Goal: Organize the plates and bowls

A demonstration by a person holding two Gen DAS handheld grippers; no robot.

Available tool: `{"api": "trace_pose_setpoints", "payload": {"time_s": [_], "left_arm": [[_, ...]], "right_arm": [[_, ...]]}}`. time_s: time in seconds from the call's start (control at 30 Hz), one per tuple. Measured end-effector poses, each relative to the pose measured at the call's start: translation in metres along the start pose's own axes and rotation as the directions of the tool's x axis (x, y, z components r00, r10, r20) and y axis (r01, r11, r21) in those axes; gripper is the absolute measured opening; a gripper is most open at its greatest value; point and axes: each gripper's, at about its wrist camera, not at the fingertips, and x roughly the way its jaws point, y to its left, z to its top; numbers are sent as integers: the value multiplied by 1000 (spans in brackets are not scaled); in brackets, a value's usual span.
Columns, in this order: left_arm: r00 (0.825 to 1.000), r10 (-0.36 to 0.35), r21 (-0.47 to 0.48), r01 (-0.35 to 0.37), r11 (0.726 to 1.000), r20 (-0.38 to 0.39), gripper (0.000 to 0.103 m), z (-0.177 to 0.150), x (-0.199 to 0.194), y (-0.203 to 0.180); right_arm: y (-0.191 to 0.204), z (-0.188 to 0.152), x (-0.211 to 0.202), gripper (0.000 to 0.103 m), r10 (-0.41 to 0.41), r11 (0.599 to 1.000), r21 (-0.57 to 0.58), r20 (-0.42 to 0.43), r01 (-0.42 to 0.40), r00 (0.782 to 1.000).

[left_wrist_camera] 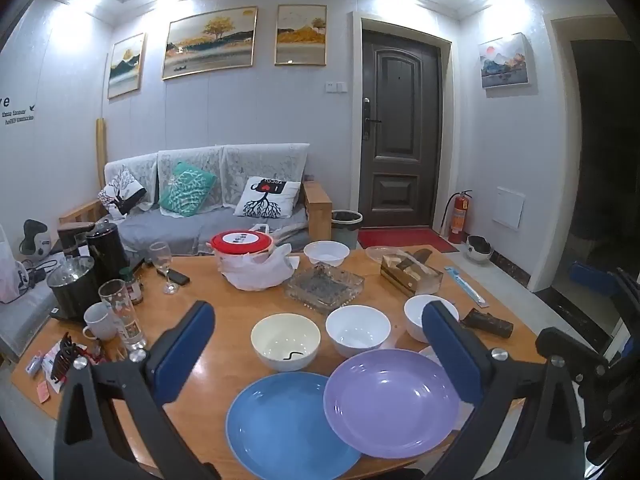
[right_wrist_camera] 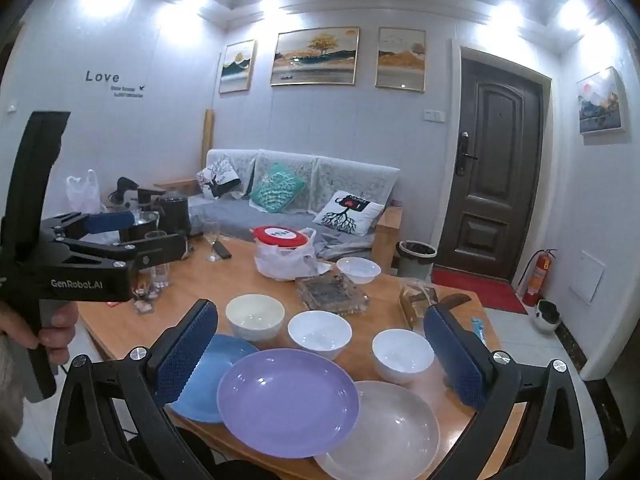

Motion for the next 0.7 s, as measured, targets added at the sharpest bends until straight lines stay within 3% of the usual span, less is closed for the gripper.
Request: {"api": "trace_pose_setpoints", "payload": {"time_s": [0.7], "left_arm": [[1000, 3, 10, -3, 1000, -9, 103, 1, 2, -2]], "right_arm": [[4, 1, 4, 102, -6, 1000, 1, -4, 6, 1000]]}}
